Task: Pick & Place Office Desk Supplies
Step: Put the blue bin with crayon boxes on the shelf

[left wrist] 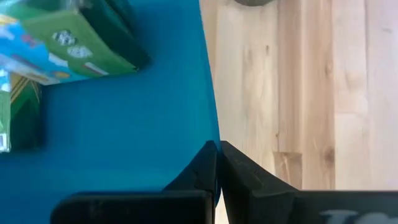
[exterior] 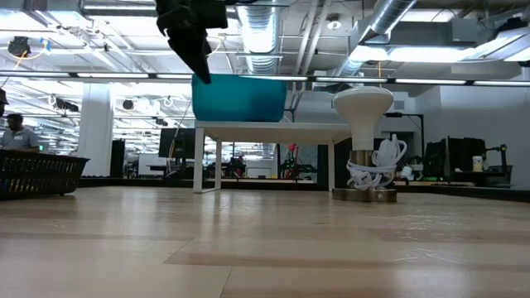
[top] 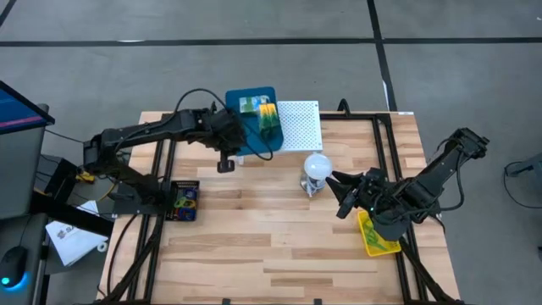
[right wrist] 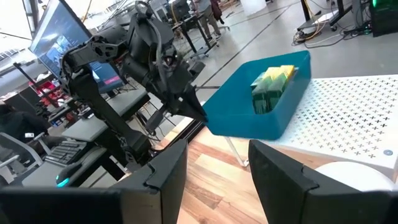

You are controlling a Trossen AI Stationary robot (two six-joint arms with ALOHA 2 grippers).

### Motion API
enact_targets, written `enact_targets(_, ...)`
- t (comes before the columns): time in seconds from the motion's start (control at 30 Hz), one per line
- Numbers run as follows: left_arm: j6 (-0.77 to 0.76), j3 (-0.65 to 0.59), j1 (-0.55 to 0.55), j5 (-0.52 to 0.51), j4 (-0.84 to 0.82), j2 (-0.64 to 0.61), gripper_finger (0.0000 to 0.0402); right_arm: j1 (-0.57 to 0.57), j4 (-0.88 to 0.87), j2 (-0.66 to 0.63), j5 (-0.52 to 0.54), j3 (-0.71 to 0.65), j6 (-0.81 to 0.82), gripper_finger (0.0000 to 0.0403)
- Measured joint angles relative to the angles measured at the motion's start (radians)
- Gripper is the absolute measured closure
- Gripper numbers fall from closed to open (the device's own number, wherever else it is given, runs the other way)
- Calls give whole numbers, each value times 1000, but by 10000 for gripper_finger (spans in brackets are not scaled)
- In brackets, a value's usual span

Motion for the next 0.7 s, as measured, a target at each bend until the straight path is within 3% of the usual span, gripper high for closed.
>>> enact_targets(0.7,20,2,-11,-26,-42,2,397,6,-4,0,0,0,-11,235)
